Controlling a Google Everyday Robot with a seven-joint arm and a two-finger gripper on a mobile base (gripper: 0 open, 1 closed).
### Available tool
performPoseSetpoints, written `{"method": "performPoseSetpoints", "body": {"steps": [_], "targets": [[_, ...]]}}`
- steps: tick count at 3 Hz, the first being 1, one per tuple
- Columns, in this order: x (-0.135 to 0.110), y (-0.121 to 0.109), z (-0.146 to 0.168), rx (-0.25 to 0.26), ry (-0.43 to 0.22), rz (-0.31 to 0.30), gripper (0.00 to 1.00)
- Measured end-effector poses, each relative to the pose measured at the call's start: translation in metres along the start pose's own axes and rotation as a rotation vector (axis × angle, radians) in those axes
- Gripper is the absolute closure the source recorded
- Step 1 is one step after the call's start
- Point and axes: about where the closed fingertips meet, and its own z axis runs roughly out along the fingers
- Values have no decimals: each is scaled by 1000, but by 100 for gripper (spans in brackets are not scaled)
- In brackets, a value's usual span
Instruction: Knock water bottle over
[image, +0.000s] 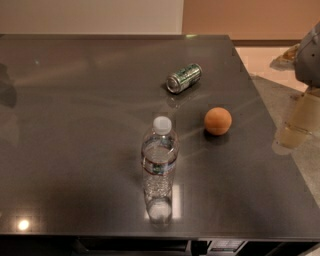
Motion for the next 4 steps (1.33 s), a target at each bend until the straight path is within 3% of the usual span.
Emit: {"method": "performPoseSetpoints", "body": {"steps": [1,2,3,4], "targets": [[-16,18,1,-18,-138,-14,0],[-49,38,1,-29,-309,-29,0],[-87,53,0,-66,-476,-27,0],[-124,72,3,-128,-595,-29,0]]}}
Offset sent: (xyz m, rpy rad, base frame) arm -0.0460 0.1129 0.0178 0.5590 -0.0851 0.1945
